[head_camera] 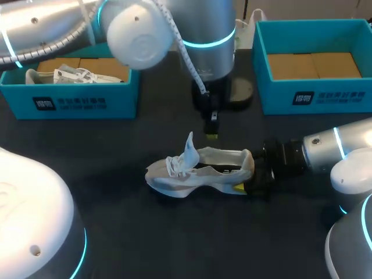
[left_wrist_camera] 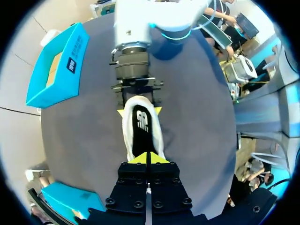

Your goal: Take the shoe out of the shoebox, open the shoe tongue, remove and reinsert the insole, then place the shoe into the shoebox

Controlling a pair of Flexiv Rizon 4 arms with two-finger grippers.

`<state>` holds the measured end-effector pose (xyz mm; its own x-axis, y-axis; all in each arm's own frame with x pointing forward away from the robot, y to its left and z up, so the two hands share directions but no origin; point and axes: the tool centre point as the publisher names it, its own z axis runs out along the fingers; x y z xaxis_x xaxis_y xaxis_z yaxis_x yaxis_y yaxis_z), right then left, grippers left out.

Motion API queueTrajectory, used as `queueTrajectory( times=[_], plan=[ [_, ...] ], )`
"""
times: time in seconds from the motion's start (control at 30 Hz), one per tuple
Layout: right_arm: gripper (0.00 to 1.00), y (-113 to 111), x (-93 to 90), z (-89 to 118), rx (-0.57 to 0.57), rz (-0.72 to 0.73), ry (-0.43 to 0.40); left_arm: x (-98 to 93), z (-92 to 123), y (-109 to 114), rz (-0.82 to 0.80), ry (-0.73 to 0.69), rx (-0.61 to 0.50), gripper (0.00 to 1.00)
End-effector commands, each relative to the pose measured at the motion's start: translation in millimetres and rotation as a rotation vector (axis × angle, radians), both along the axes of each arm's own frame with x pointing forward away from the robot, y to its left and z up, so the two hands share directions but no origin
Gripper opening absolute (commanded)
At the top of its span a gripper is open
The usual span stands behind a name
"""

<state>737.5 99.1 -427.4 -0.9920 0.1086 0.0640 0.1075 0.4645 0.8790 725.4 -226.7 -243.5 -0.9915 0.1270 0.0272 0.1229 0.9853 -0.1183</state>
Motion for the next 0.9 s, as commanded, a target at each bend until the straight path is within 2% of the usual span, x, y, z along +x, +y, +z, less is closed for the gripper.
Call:
queueTrajectory(
  times=[0.03,0.17,0.57,0.9],
  plan=[
    [0.0,2,-1.4,0,-0.004,-0.001,0.0,2.8,-21,-7,0.01,-0.02,-0.036,0.0],
    [0.0,2,-1.4,0,-0.004,-0.001,0.0,5.1,-33,-13,-0.028,0.011,-0.073,0.0],
    [0.0,2,-1.4,0,-0.004,-0.001,0.0,2.4,-80,-13,-0.062,0.05,-0.057,0.0],
    [0.0,2,-1.4,0,-0.004,-0.001,0.0,2.4,-80,-13,-0.062,0.05,-0.057,0.0]
  ],
)
